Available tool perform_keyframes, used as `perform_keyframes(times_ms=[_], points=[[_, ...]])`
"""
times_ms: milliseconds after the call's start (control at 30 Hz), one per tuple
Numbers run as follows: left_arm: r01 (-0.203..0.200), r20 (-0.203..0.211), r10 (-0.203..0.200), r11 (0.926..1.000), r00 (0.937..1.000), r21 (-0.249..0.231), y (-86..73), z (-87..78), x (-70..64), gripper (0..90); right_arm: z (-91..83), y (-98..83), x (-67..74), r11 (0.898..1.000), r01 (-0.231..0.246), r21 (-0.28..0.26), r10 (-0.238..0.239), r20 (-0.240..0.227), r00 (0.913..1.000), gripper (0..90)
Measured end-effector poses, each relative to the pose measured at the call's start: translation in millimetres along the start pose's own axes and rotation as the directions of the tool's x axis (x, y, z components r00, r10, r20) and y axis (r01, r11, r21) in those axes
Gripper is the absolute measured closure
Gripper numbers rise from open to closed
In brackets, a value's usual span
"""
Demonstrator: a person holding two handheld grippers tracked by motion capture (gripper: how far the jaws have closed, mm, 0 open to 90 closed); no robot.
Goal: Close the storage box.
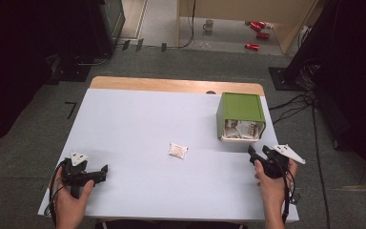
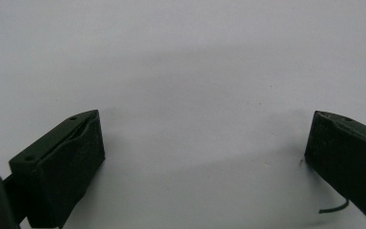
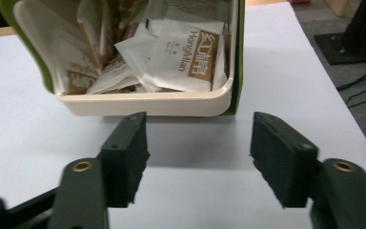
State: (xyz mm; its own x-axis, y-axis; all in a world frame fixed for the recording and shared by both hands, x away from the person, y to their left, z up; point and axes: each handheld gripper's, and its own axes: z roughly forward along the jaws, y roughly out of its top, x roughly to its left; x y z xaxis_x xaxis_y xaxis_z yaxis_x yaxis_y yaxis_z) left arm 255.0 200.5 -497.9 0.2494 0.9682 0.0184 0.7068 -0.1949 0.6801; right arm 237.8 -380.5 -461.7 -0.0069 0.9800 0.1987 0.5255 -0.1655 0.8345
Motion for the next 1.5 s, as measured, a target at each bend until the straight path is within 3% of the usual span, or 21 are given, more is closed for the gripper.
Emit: perform_keyframes(times_ms=[67,233,967,1500], points=[[0.0,0.0,0.0,1.0,1.0,0.0,0.0,0.0,0.0,0.0,-4.5,0.2,-0.7,1.0,0.006,0.014,-0.005,-0.02,0.9998,32.0],[0.001,0.0,-0.001,1.0,1.0,0.0,0.0,0.0,-0.1,0.0,-14.7,0.5,-4.3,0.998,0.034,0.049,-0.034,-0.015,0.9993,22.4],[0.0,0.0,0.0,1.0,1.0,0.0,0.0,0.0,-0.1,0.0,-46.5,-29.1,-33.0,0.996,0.031,0.088,-0.034,0.027,0.9991,21.8],[0.0,0.0,0.0,1.0,1.0,0.0,0.0,0.0,-0.1,0.0,-63.5,-59.4,-47.7,0.987,0.048,0.152,-0.056,0.05,0.9972,22.4]])
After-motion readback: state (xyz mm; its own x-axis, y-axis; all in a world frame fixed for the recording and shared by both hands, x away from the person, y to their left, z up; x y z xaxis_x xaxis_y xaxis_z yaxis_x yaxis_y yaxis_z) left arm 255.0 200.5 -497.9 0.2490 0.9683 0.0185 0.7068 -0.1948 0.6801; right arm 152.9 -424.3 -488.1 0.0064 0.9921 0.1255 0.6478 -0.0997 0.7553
